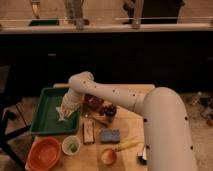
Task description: Place towel in tray
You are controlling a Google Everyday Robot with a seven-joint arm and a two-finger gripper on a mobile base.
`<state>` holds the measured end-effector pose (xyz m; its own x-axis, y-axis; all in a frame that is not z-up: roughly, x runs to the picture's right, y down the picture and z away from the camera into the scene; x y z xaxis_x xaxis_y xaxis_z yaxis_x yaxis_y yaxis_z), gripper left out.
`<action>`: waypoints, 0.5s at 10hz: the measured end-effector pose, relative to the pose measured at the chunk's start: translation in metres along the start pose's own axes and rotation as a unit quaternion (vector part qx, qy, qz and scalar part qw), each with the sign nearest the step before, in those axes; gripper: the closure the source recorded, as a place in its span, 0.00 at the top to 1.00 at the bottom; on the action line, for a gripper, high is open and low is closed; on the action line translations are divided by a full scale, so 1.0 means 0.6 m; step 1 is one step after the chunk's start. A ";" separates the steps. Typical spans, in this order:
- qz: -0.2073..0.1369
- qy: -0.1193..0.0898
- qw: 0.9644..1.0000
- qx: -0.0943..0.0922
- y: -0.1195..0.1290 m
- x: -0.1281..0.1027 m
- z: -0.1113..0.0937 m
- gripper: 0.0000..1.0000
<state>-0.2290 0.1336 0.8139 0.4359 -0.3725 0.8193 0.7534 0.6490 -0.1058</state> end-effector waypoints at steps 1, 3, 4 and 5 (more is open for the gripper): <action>0.000 -0.002 1.000 0.000 0.000 0.001 0.001 0.80; 0.002 -0.001 1.000 -0.002 0.002 0.006 0.001 0.80; 0.002 0.000 1.000 -0.006 0.002 0.009 0.002 0.80; 0.001 0.003 1.000 -0.009 0.001 0.011 0.003 0.80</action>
<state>-0.2267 0.1325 0.8201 0.4399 -0.3752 0.8159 0.7613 0.6377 -0.1172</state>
